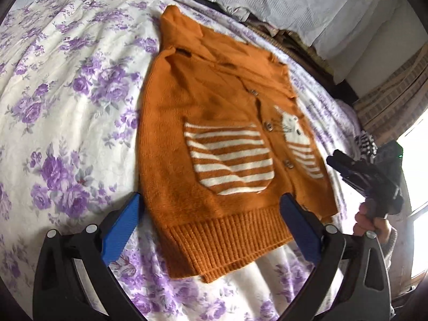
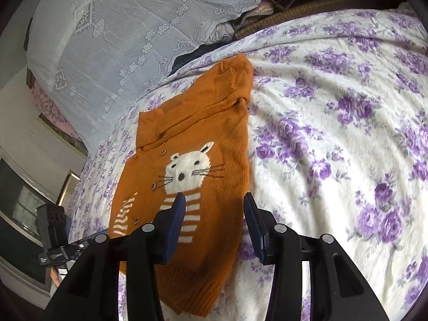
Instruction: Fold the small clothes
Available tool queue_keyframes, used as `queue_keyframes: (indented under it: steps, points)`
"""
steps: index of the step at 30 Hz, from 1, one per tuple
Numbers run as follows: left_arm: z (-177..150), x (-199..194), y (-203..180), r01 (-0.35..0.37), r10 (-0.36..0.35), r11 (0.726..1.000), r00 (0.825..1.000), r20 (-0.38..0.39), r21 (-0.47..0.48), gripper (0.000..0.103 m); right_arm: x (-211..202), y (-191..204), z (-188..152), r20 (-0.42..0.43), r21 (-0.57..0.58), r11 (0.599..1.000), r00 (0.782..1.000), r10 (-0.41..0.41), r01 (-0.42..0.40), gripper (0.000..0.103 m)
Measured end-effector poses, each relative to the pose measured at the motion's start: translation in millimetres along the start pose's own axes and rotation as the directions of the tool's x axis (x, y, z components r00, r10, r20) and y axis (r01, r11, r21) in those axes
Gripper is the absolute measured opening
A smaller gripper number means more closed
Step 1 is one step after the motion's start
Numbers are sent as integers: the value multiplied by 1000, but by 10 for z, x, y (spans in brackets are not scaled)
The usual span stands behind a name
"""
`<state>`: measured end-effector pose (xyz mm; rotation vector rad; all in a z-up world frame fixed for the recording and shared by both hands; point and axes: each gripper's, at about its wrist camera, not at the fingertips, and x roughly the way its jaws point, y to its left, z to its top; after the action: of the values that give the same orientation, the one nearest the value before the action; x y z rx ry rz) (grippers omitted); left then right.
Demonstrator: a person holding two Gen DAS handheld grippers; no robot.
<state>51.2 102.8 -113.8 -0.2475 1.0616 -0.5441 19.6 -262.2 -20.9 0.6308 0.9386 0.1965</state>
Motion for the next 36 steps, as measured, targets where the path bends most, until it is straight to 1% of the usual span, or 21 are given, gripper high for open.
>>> queue_keyframes:
  steps: [3,5,7,9,10,13,15,16,17,18,19,21,22,24,26,27,28,30,32,33,36]
  points:
    - [16,52,-28,10,-10,1000,1000,-8,4,98,16,-6,-59,-26,11,1000,999,19,-18,45]
    - [43,77,-26,24,-24,1000,1000,-13,8,98,16,-19,-91,-32,12,1000,999,13,-12,45]
    - [51,100,-57,55,-55,998,998,-15,21,98,19,-55,-118,-41,26,999,999,21,-20,45]
    - [49,116,-94,54,-53,998,998,-13,37,84,32,-111,-161,-56,53,998,998,37,-34,45]
    - [56,123,-102,46,-45,998,999,-13,41,71,43,-135,-177,-63,63,997,997,42,-38,44]
    - [73,151,-63,39,-38,999,999,-16,38,63,73,-149,-211,-69,63,997,997,42,-38,42]
    - [106,190,-30,40,-39,999,999,-20,28,63,96,-136,-210,-71,54,998,997,39,-36,42]
    - [120,212,-22,45,-44,999,999,-21,23,69,108,-136,-210,-71,53,998,997,40,-36,42]
    - [120,204,-8,60,-59,998,998,-25,26,79,112,-142,-214,-70,53,998,997,40,-36,41]
    - [114,215,-51,74,-73,996,997,-31,46,83,107,-144,-217,-69,56,998,997,42,-38,41]
    - [89,227,-102,63,-60,996,997,-37,68,86,99,-147,-224,-69,59,997,997,43,-39,41]
    - [8,231,-215,8,-4,994,999,-35,109,86,82,-125,-271,-71,57,997,996,47,-43,41]
    - [-22,220,-257,1,3,993,1000,-31,121,85,74,-101,-305,-73,44,998,996,46,-43,41]
    - [-13,209,-262,-4,6,992,1000,-22,124,76,99,-83,-294,-74,29,999,996,40,-38,42]
    - [58,223,-144,19,-17,998,1000,-20,66,61,164,-84,-251,-71,28,998,996,52,-50,42]
    - [84,217,-87,33,-32,999,999,-16,38,57,198,-89,-227,-66,29,998,996,57,-56,40]
    - [107,211,-23,52,-51,999,999,-14,7,51,224,-88,-208,-63,26,998,996,57,-56,36]
    - [113,197,51,80,-80,996,997,-11,-34,46,235,-99,-201,-57,23,998,997,55,-54,30]
    - [100,183,77,95,-95,994,995,-11,-49,43,219,-122,-201,-54,34,997,996,65,-63,23]
    - [86,172,79,101,-102,993,995,-12,-53,42,217,-134,-198,-55,42,997,996,73,-71,17]
    - [55,151,77,108,-109,993,994,-12,-57,40,217,-164,-203,-57,61,995,995,87,-84,15]
